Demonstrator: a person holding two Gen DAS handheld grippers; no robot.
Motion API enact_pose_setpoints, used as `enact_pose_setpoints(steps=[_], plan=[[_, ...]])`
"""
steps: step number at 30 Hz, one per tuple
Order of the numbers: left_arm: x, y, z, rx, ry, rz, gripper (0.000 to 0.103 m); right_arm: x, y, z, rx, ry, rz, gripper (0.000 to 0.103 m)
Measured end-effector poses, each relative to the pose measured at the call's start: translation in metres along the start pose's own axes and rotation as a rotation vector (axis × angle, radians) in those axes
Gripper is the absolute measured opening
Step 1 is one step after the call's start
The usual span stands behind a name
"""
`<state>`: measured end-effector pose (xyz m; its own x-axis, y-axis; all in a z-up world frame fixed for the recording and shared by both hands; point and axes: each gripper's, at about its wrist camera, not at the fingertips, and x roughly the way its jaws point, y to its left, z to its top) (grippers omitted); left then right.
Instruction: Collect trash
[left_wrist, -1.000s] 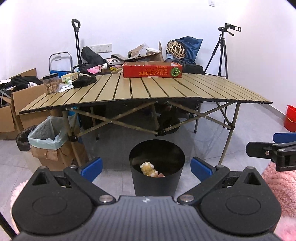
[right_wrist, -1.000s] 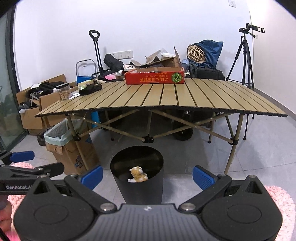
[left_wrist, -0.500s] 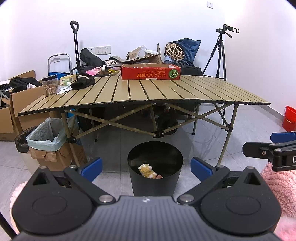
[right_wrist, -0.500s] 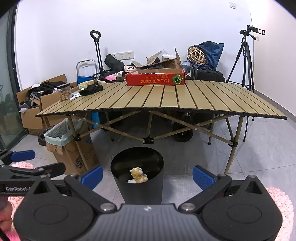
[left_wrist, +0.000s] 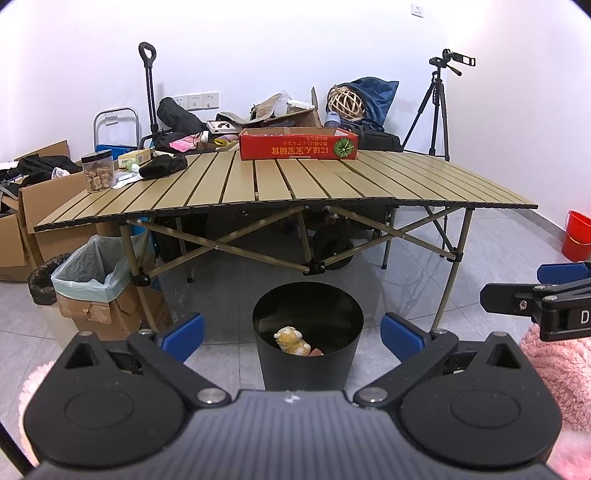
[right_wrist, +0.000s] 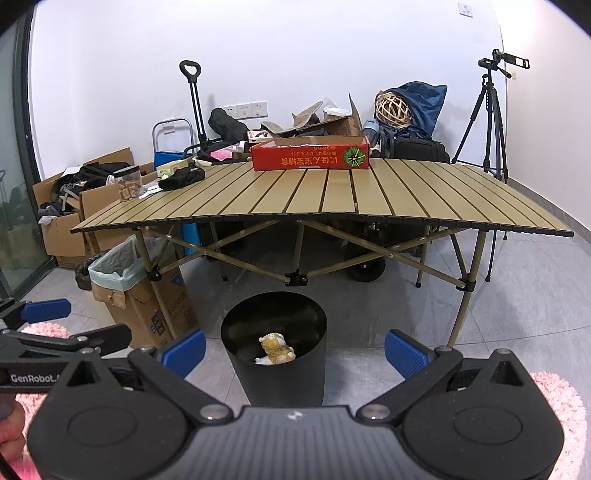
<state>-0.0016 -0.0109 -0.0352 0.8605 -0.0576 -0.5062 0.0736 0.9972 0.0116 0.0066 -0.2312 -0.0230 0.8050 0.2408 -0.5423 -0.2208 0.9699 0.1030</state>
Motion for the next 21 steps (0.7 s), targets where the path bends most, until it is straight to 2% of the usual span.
enact_pose_setpoints(steps=[21], plan=[[-0.0001,-0.0029,0.0011,-0.003,-0.002,-0.006,0.103,0.0002,0.0016,0.0007,-0.002,0.0,0.001,0.103]])
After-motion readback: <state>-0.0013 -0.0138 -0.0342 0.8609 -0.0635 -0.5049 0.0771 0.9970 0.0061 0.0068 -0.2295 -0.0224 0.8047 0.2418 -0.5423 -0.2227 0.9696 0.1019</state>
